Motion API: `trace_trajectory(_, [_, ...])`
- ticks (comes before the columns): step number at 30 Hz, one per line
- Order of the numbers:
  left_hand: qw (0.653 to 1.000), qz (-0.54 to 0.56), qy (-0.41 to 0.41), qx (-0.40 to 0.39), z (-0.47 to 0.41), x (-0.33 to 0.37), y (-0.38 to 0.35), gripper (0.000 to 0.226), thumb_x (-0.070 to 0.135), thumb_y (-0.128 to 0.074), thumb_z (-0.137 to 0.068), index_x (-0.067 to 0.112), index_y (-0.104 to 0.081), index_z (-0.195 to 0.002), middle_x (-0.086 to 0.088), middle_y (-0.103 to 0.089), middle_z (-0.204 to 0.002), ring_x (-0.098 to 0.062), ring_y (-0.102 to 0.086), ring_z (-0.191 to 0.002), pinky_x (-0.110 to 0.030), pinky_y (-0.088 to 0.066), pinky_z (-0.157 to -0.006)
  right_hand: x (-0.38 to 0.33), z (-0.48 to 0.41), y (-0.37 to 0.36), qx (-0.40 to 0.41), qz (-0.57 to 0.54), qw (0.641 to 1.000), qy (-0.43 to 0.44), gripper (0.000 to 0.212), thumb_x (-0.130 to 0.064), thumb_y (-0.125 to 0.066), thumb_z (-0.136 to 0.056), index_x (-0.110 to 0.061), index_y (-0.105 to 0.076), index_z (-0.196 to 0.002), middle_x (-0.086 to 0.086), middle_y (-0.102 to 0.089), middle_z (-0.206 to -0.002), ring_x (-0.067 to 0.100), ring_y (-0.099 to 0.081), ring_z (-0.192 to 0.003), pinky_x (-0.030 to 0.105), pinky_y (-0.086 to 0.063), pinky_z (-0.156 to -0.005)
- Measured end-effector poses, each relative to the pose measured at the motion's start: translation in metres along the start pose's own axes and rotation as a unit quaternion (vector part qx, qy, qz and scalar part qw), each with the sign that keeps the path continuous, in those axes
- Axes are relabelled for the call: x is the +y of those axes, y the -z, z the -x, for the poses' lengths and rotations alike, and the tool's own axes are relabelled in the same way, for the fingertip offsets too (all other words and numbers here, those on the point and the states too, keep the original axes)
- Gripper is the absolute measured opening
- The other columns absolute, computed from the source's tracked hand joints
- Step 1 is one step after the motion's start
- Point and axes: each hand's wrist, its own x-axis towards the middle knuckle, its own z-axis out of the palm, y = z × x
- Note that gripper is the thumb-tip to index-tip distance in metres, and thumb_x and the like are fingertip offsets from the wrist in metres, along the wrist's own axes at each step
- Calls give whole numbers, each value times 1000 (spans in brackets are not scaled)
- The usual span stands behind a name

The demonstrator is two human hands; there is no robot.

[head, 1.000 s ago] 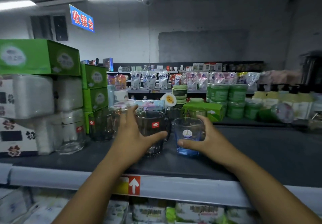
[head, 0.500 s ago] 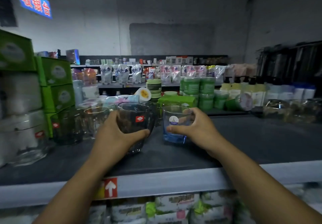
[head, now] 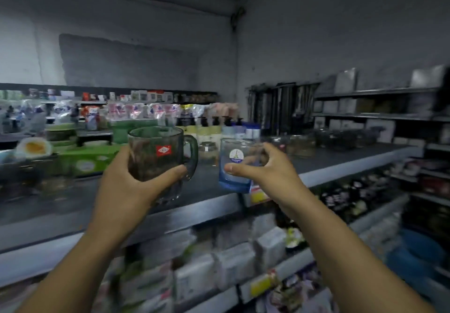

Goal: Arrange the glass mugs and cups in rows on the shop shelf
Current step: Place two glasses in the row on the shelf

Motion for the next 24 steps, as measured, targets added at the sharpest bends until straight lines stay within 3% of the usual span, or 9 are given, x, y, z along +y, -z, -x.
trace_trajectory(2, [999,31,2,-11,17,17,-64,60,44,-88,-59,33,-63,-112,18,-70,-100,10,-66,-84,-12,-47,-69,19,4,66,24,23,999,-4,57,-40,-96,-62,-25,-60,-104,-4,-75,-98,9,-70,-93,28,-51,-76])
trace_trajectory(6, [995,92,4,-37,45,54,-194,51,31,-90,-64,35,-61,-106,19,-70,-98,15,-65,-81,-8,-46,-68,51,11,199,63,69,995,-32,59,-45,-94,-63,-26,-58,-106,-4,-72,-102,12,-68,-95,31,-53,-77])
trace_trajectory(10, [987,134,17,-84,64,90,-312,57,40,-90,-65,32,-61,-113,14,-71,-100,3,-67,-84,-17,-48,-69,75,15,311,102,78,990,-54,54,-39,-91,-70,-21,-57,-108,-10,-62,-101,0,-60,-87,12,-47,-62])
trace_trajectory(12, [984,144,17,-105,70,105,-365,62,41,-90,-65,30,-60,-118,15,-70,-102,3,-67,-86,-18,-49,-71,91,15,358,126,86,986,-64,52,-37,-92,-70,-22,-58,-107,-9,-64,-103,1,-61,-89,15,-48,-65])
trace_trajectory(17, [977,151,27,-150,79,119,-480,63,50,-90,-63,39,-58,-116,16,-71,-101,6,-67,-83,-26,-56,-76,141,1,452,171,83,979,-78,57,-40,-95,-63,-27,-62,-107,-7,-71,-109,9,-69,-98,28,-56,-80])
trace_trajectory(24, [981,143,27,-128,57,98,-624,64,47,-90,-65,36,-58,-119,15,-70,-99,8,-66,-81,-21,-54,-73,218,-83,535,159,85,981,-73,57,-37,-94,-66,-25,-58,-109,-5,-70,-106,9,-67,-99,25,-51,-76])
